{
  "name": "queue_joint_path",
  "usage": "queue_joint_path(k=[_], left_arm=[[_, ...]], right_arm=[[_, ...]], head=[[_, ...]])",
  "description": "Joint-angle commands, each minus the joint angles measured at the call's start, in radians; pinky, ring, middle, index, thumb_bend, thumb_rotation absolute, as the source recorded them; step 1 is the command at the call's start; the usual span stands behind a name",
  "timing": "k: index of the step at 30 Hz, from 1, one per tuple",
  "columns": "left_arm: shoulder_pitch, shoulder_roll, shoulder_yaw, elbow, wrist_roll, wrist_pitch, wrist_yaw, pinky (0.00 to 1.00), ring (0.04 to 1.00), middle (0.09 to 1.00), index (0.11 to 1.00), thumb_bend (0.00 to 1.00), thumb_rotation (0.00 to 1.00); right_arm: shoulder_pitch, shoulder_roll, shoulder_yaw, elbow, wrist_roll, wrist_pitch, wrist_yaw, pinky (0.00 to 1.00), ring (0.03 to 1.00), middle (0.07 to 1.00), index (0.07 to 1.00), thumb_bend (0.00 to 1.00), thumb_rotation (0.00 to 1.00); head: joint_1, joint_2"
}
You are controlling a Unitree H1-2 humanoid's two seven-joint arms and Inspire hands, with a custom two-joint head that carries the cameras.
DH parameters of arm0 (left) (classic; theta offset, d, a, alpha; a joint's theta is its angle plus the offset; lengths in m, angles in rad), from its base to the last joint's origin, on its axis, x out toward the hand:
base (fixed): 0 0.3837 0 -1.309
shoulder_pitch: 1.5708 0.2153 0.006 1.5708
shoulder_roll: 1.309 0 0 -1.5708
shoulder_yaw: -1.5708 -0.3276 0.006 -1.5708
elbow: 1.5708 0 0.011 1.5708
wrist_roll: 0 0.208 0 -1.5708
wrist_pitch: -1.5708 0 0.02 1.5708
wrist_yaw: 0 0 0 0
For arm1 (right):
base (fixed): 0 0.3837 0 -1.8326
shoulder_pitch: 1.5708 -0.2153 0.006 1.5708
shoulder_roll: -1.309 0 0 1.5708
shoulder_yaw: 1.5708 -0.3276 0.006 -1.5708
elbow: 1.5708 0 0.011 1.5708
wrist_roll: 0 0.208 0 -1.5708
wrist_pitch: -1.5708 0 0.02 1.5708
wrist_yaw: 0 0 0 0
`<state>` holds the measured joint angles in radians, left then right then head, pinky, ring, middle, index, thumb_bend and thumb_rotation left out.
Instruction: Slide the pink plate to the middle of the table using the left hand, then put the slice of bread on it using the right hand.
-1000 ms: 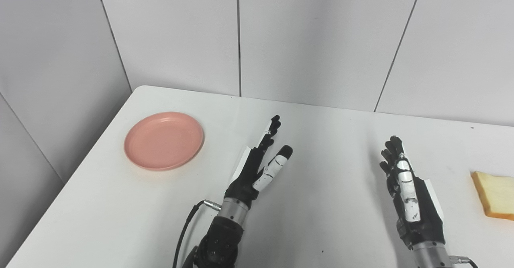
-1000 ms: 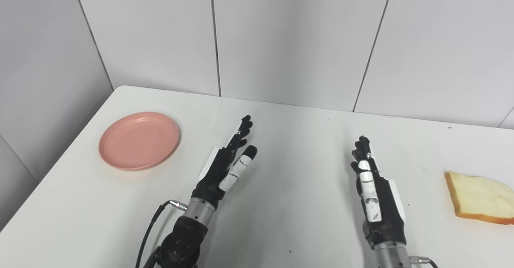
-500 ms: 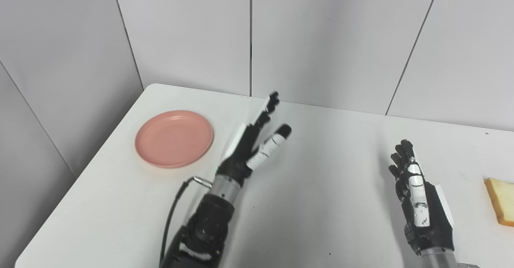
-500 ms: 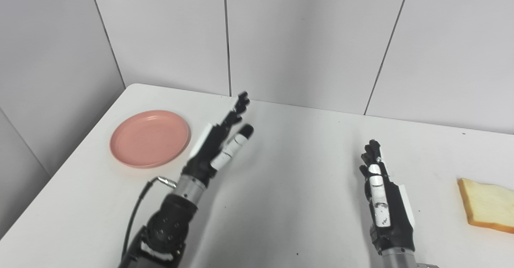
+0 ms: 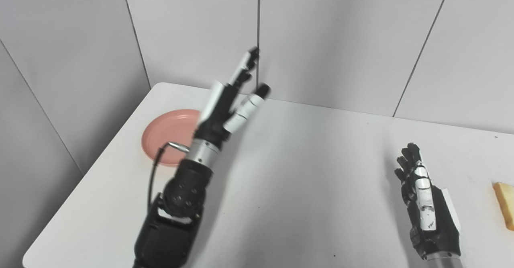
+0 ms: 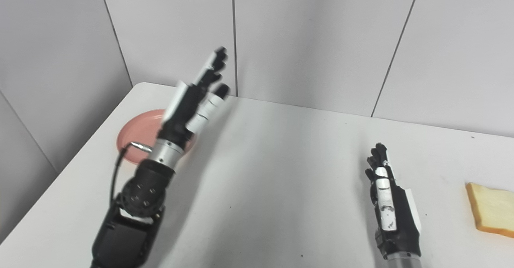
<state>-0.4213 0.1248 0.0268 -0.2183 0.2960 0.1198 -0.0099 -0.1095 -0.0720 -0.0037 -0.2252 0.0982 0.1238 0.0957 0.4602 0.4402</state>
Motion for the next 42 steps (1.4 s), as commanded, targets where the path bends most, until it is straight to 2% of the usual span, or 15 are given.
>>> queue_joint_path(k=[1, 6, 13, 17, 22, 30, 42], left_arm=[[-0.046, 0.017, 0.025, -0.02, -0.01, 0.006, 0.022, 0.89, 0.942, 0.964, 0.952, 0.83, 1.0], [-0.055, 0.05, 0.106, -0.027, -0.08, 0.063, 0.017, 0.95, 0.966, 0.975, 0.976, 0.86, 1.0], [-0.057, 0.116, 0.209, 0.046, -0.189, 0.032, 0.031, 0.97, 0.967, 0.984, 0.987, 0.87, 1.0], [-0.049, 0.132, 0.264, 0.09, -0.27, 0.001, 0.035, 0.96, 0.956, 0.968, 0.971, 0.86, 0.99], [-0.045, 0.134, 0.332, 0.125, -0.379, 0.003, 0.046, 0.97, 0.962, 0.962, 0.963, 0.89, 0.95], [-0.039, 0.14, 0.382, 0.18, -0.449, -0.01, 0.07, 0.98, 0.97, 0.967, 0.964, 0.87, 0.97], [-0.027, 0.169, 0.402, 0.267, -0.477, -0.031, 0.095, 0.98, 0.952, 0.95, 0.951, 0.87, 0.98]], right_arm=[[-0.021, 0.01, 0.003, -0.045, 0.005, -0.011, -0.004, 1.0, 1.0, 1.0, 1.0, 0.2, 1.0], [-0.017, 0.017, 0.003, -0.055, 0.009, 0.002, -0.006, 1.0, 1.0, 1.0, 1.0, 0.19, 1.0], [-0.016, 0.016, 0.003, -0.062, 0.01, 0.005, -0.005, 1.0, 1.0, 1.0, 1.0, 0.18, 1.0], [-0.015, 0.013, 0.004, -0.07, 0.004, 0.01, -0.007, 1.0, 1.0, 1.0, 1.0, 0.18, 1.0], [-0.016, 0.014, 0.003, -0.076, -0.002, 0.012, -0.007, 1.0, 1.0, 1.0, 1.0, 0.18, 1.0], [-0.016, 0.02, 0.004, -0.093, -0.015, 0.03, -0.013, 1.0, 1.0, 1.0, 1.0, 0.18, 1.0], [-0.017, 0.02, 0.005, -0.108, -0.01, 0.049, -0.013, 1.0, 1.0, 1.0, 1.0, 0.16, 1.0]], head=[[0.0, 0.001], [-0.002, -0.002], [0.001, -0.008], [-0.001, -0.012], [-0.001, -0.01], [0.0, -0.006], [-0.001, 0.003]])
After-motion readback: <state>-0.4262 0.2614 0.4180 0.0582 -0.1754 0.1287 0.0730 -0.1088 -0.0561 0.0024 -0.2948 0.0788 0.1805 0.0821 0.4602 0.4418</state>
